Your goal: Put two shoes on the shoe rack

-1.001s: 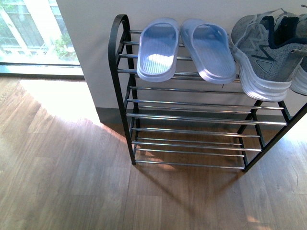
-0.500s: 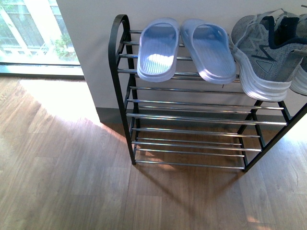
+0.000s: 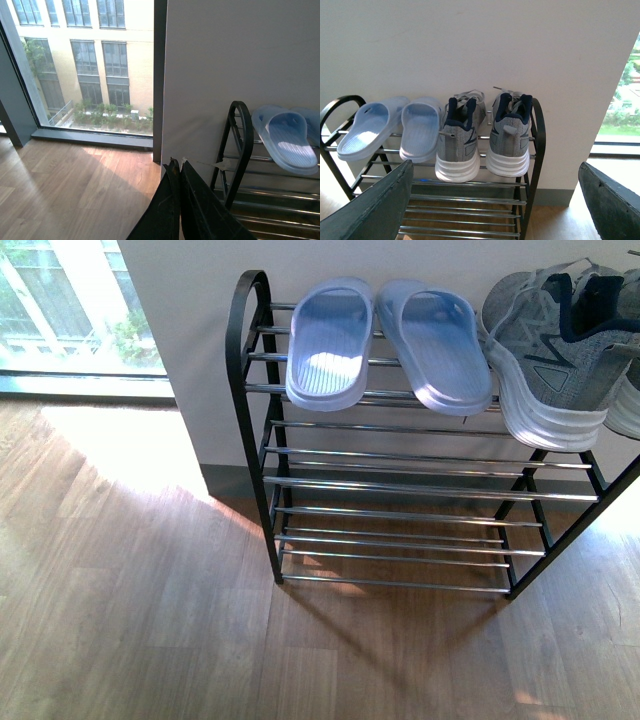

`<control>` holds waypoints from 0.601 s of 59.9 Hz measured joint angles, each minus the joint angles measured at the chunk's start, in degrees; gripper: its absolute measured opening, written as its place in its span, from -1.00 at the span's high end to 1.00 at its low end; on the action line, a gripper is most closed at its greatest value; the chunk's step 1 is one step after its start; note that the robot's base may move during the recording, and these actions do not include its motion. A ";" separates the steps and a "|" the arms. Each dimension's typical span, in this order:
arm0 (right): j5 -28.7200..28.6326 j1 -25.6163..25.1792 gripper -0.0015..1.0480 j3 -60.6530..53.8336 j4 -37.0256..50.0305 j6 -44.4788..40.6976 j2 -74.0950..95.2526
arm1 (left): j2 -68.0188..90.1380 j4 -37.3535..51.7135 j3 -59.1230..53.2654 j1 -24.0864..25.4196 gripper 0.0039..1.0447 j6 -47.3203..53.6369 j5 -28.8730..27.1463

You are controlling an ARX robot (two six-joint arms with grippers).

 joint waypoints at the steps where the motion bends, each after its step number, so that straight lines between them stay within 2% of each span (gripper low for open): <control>1: 0.00 0.00 -0.82 0.00 0.00 -0.02 0.00 | -0.35 -0.31 0.00 0.00 0.98 0.00 0.00; 9: 0.02 0.00 -0.82 0.00 0.00 -0.02 0.00 | -3.04 -3.10 0.00 0.00 0.98 0.00 0.00; 15: 0.04 0.00 -0.82 0.00 0.00 0.00 0.00 | -10.60 -12.52 0.00 0.00 0.98 0.02 0.00; 30: 0.02 0.00 -0.82 0.00 0.00 -0.02 -0.07 | -12.26 -13.40 0.00 0.04 0.98 0.02 0.00; 36: 0.00 0.00 -0.82 0.00 0.00 -0.02 -0.04 | -12.26 -13.40 0.00 0.04 0.66 0.02 -0.02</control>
